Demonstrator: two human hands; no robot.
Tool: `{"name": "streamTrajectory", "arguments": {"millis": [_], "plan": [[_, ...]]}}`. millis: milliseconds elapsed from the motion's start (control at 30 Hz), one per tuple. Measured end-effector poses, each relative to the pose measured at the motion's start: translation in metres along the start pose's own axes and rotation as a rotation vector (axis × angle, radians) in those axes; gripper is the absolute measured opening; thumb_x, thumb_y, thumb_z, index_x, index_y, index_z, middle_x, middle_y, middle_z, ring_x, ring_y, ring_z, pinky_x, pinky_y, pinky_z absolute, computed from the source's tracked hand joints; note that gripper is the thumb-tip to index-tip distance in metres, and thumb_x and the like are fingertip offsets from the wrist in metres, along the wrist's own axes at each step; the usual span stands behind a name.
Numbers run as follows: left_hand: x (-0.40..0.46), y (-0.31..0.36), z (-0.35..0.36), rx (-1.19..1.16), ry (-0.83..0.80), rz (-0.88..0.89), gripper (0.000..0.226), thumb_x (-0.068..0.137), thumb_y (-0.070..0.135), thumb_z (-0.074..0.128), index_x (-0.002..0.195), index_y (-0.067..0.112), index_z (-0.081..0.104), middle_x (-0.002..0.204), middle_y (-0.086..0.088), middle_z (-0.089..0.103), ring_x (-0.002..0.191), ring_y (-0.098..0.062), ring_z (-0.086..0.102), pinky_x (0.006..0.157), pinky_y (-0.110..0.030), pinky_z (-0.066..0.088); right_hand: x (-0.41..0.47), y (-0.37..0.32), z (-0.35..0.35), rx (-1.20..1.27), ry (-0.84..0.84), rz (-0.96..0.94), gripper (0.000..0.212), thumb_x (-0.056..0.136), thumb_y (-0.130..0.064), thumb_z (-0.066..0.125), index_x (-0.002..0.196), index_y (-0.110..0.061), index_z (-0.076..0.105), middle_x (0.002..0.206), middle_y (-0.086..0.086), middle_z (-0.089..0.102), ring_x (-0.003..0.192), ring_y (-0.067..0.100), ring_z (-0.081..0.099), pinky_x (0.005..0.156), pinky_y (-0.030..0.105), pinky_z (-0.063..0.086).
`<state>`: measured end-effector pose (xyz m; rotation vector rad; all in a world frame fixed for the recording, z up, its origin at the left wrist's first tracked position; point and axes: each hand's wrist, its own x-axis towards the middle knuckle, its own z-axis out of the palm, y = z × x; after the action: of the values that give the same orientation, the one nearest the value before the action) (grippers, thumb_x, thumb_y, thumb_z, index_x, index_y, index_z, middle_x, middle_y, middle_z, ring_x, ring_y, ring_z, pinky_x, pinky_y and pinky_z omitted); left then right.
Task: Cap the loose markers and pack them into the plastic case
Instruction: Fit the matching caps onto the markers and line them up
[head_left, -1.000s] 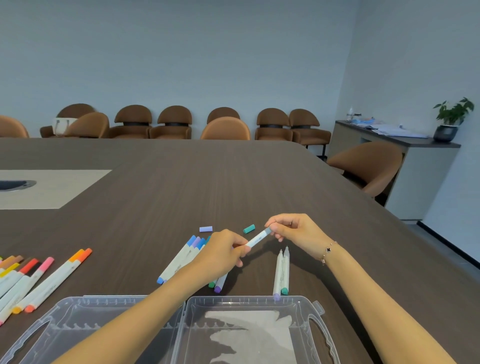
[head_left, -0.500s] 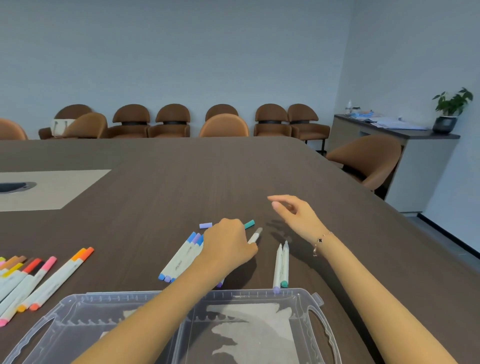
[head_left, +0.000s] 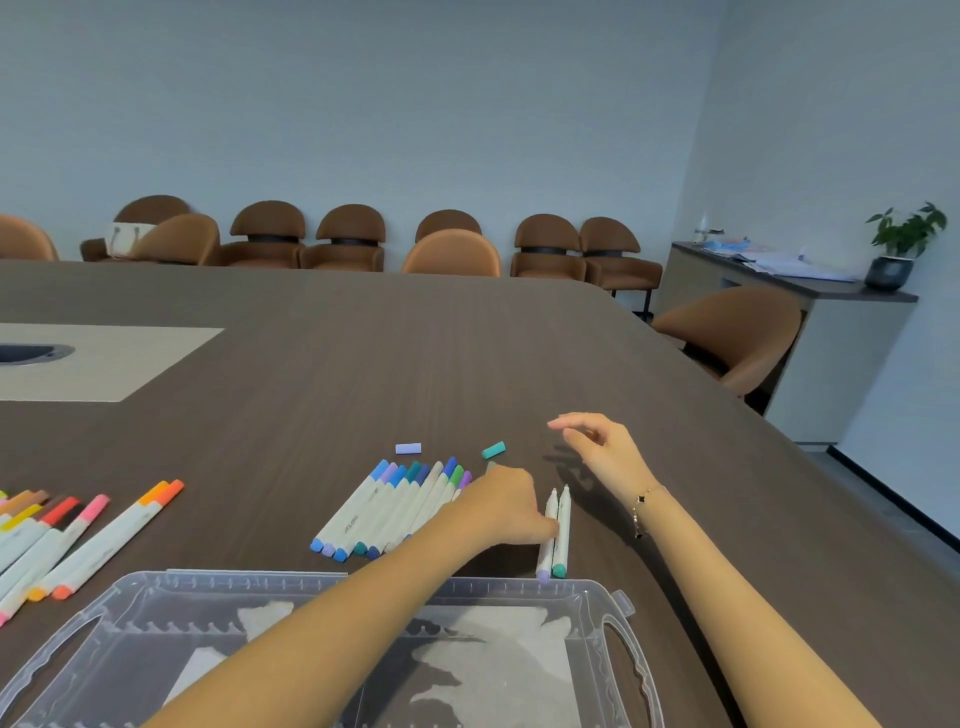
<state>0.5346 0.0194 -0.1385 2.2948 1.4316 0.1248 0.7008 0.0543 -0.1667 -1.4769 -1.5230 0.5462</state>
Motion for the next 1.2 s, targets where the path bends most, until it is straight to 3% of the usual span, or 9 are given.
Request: {"name": "streamTrajectory", "arguments": {"millis": [233, 333, 400, 500, 600, 700, 867, 1067, 1200], "plan": [[0.009, 0.012, 0.005, -0.017, 0.029, -0.090, 0.025, 0.089, 0.036, 0.059, 0.088, 0.012, 0.051, 0.065, 0.000, 0.041, 0.071, -0.015, 0.051, 0.064, -0.018, 0.039, 0.002, 0.000, -0.002, 0.010, 0.020, 0.003, 0.020, 0.096, -0.015, 0.048, 0.102, -0.022, 0.066, 0.122, -0.002, 0.057, 0.089, 0.009, 0.059, 0.070, 0.027, 0.055], [0.005, -0.007, -0.011, -0.154, 0.049, -0.170, 0.026, 0.088, 0.036, 0.058, 0.088, 0.010, 0.058, 0.071, -0.002, 0.052, 0.067, -0.013, 0.055, 0.058, -0.017, 0.042, 0.005, -0.007, -0.005, -0.041, 0.013, -0.020, 0.021, 0.096, -0.014, 0.048, 0.099, -0.026, 0.066, 0.116, -0.005, 0.060, 0.099, 0.011, 0.057, 0.073, 0.011, 0.048], [0.001, -0.033, -0.033, -0.312, 0.090, -0.204, 0.031, 0.087, 0.033, 0.058, 0.090, 0.004, 0.067, 0.083, -0.008, 0.067, 0.077, -0.015, 0.066, 0.069, -0.025, 0.054, 0.009, -0.014, -0.003, -0.073, -0.003, -0.042, 0.021, 0.096, -0.015, 0.049, 0.099, -0.028, 0.066, 0.111, -0.008, 0.061, 0.099, 0.010, 0.057, 0.073, 0.008, 0.044], [-0.017, -0.076, -0.075, -0.481, 0.188, -0.247, 0.029, 0.093, 0.026, 0.054, 0.075, 0.006, 0.067, 0.076, -0.006, 0.071, 0.066, -0.011, 0.064, 0.068, -0.024, 0.055, 0.021, -0.034, 0.017, -0.202, -0.151, -0.107, 0.020, 0.095, -0.017, 0.050, 0.101, -0.026, 0.067, 0.110, -0.009, 0.061, 0.097, 0.008, 0.057, 0.073, 0.005, 0.045], [-0.037, -0.107, -0.102, -0.563, 0.206, -0.307, 0.028, 0.096, 0.024, 0.051, 0.074, 0.010, 0.062, 0.074, 0.000, 0.073, 0.064, -0.007, 0.067, 0.053, -0.016, 0.051, 0.038, -0.054, 0.056, -0.378, -0.360, -0.161, 0.021, 0.095, -0.021, 0.052, 0.109, -0.022, 0.068, 0.121, -0.004, 0.061, 0.108, 0.010, 0.055, 0.090, 0.014, 0.044], [-0.045, -0.123, -0.104, -0.557, 0.213, -0.336, 0.019, 0.095, 0.028, 0.053, 0.084, 0.015, 0.060, 0.092, -0.005, 0.073, 0.085, -0.019, 0.070, 0.069, -0.021, 0.056, 0.048, -0.067, 0.097, -0.443, -0.455, -0.149, 0.026, 0.095, -0.021, 0.052, 0.118, -0.019, 0.064, 0.129, -0.001, 0.057, 0.116, 0.016, 0.053, 0.098, 0.023, 0.042], [-0.045, -0.128, -0.098, -0.578, 0.283, -0.311, 0.015, 0.094, 0.029, 0.055, 0.086, 0.017, 0.058, 0.090, -0.003, 0.072, 0.083, -0.018, 0.069, 0.073, -0.023, 0.056, 0.052, -0.078, 0.130, -0.464, -0.559, -0.128, 0.033, 0.093, -0.031, 0.055, 0.122, -0.019, 0.062, 0.125, 0.000, 0.060, 0.108, 0.018, 0.059, 0.092, 0.024, 0.046], [-0.046, -0.123, -0.095, -0.590, 0.334, -0.292, 0.014, 0.093, 0.029, 0.056, 0.085, 0.017, 0.056, 0.087, -0.002, 0.070, 0.078, -0.014, 0.067, 0.067, -0.020, 0.055, 0.052, -0.080, 0.143, -0.589, -0.436, -0.126, 0.027, 0.089, -0.038, 0.059, 0.100, -0.016, 0.069, 0.098, 0.004, 0.068, 0.085, 0.017, 0.064, 0.084, 0.025, 0.053], [-0.050, -0.116, -0.096, -0.575, 0.336, -0.262, 0.014, 0.093, 0.029, 0.056, 0.083, 0.020, 0.054, 0.080, 0.003, 0.067, 0.070, -0.009, 0.064, 0.059, -0.014, 0.050, 0.045, -0.074, 0.129, -0.505, -0.348, -0.158, 0.022, 0.094, -0.029, 0.053, 0.115, -0.022, 0.058, 0.114, 0.001, 0.062, 0.096, 0.017, 0.061, 0.090, 0.027, 0.052]]}}
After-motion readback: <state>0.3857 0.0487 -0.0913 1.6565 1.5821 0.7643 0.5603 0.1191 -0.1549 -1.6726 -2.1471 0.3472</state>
